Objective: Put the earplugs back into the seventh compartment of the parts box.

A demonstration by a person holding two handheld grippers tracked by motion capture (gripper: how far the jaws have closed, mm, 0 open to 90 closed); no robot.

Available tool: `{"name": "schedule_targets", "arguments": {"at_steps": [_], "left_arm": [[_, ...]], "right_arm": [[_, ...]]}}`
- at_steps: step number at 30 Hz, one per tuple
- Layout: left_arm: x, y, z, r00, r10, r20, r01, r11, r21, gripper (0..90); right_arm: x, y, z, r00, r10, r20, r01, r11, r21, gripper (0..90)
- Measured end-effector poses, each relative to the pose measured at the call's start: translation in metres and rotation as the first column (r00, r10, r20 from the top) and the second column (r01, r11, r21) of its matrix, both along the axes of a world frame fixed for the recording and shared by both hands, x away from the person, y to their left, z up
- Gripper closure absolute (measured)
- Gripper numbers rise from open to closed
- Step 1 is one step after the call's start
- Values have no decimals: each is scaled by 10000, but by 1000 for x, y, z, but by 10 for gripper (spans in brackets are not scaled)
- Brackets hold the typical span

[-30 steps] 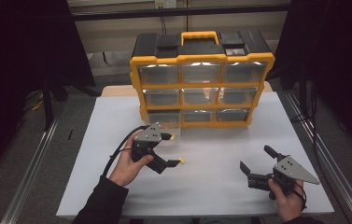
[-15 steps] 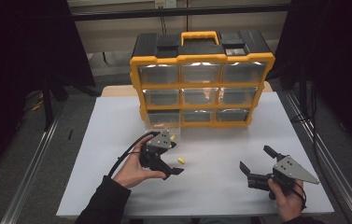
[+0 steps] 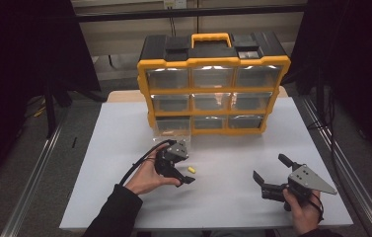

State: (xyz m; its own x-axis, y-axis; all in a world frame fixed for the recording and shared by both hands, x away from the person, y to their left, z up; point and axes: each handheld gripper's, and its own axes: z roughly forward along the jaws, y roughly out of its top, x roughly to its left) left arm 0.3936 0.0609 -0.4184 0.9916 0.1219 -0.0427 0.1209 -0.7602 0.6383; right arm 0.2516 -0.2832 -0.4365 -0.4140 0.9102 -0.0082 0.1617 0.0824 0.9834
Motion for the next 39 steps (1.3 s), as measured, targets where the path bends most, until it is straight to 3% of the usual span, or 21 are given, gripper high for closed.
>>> {"name": "schedule_targets", "arguments": {"at_steps": [5,8,13,19,20,29,32,36,37,39], "left_arm": [[6,-5,-6,9994,-119,-317,128,9995,280,185],[8,-7,-9,9999,-72,-106,76,9990,434,219],[11,-10,-10,9994,-231,-258,254,9953,937,314],[13,-14,-13,9991,-417,-46,419,9907,1296,411],[13,-15,-14,9993,-377,47,368,9907,1306,430],[19,-22,-14,9965,-697,-457,756,9864,1461,541],[19,-22,-14,9972,-666,-329,707,9868,1456,559],[18,-22,-13,9965,-734,-407,788,9852,1525,657],[17,-23,-13,9971,-708,-262,740,9847,1578,688],[17,-23,-13,9967,-751,-300,789,9851,1527,701]], "right_arm": [[0,0,0,10000,8,2,-8,10000,-14,0],[0,0,0,10000,65,9,-65,10000,-58,0],[0,0,0,10000,44,7,-44,10000,-53,0],[1,1,0,10000,88,1,-88,9999,-60,0],[1,1,0,10000,89,1,-89,9999,-58,0],[1,1,-1,10000,97,-10,-97,9999,-81,0],[1,1,-1,10000,90,-14,-90,9999,-85,0],[1,1,-1,10000,98,-12,-98,9999,-92,0],[1,1,-1,9999,107,-34,-107,9999,-95,0],[1,1,-1,9999,106,-8,-107,9999,-91,0]]}}
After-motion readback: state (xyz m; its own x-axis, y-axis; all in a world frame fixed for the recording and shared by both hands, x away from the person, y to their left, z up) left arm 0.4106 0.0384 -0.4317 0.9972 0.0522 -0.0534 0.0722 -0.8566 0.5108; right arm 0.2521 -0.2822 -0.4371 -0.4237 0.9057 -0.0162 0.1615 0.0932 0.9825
